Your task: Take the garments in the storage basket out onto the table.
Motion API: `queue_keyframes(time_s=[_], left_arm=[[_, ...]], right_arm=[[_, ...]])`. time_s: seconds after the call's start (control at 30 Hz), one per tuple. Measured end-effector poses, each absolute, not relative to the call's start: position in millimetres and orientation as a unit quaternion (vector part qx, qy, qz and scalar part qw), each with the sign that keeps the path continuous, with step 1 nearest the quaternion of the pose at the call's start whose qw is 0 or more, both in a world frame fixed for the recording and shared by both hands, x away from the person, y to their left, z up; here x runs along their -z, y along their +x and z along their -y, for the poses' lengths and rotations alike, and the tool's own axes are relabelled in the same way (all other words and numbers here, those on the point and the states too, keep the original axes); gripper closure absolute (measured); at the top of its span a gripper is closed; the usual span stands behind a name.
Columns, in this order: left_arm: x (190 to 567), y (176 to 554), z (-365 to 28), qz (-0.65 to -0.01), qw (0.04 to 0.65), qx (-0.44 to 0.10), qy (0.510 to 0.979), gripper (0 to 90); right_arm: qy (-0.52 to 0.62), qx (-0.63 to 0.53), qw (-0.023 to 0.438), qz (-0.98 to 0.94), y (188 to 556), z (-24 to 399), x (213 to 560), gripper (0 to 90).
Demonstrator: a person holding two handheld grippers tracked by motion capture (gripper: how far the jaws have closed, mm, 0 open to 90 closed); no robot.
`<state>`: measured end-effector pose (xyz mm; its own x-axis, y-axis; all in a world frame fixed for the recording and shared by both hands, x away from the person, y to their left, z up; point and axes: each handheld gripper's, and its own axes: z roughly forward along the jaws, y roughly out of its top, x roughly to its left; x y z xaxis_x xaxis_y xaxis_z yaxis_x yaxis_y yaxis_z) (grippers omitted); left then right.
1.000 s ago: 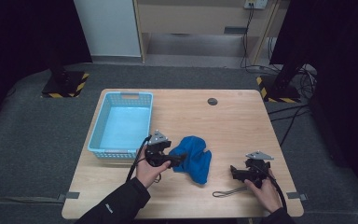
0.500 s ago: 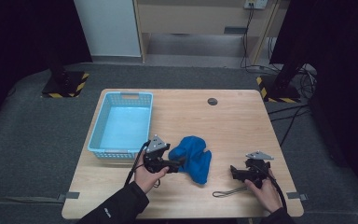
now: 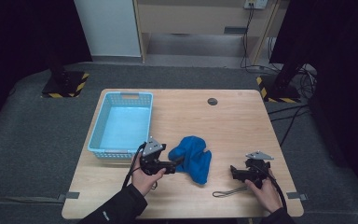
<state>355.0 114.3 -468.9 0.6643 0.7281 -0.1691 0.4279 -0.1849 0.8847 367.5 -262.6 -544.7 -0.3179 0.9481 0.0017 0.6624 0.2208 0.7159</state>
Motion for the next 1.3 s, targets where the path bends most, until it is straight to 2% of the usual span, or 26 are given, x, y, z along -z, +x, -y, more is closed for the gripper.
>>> queue_keyframes(time_s=[0.57,1.3], left_arm=[[467,347,-127,-0.391,0.517,-0.172,0.742,13.4],[475,338,-149,-0.411,0.504,-0.177,0.739,13.4]], right_arm=[[0.538,-0.316,0.226,-0.748,367,263,545,0.4],[0.538,-0.316,0.226,-0.748,367,263,545,0.4]])
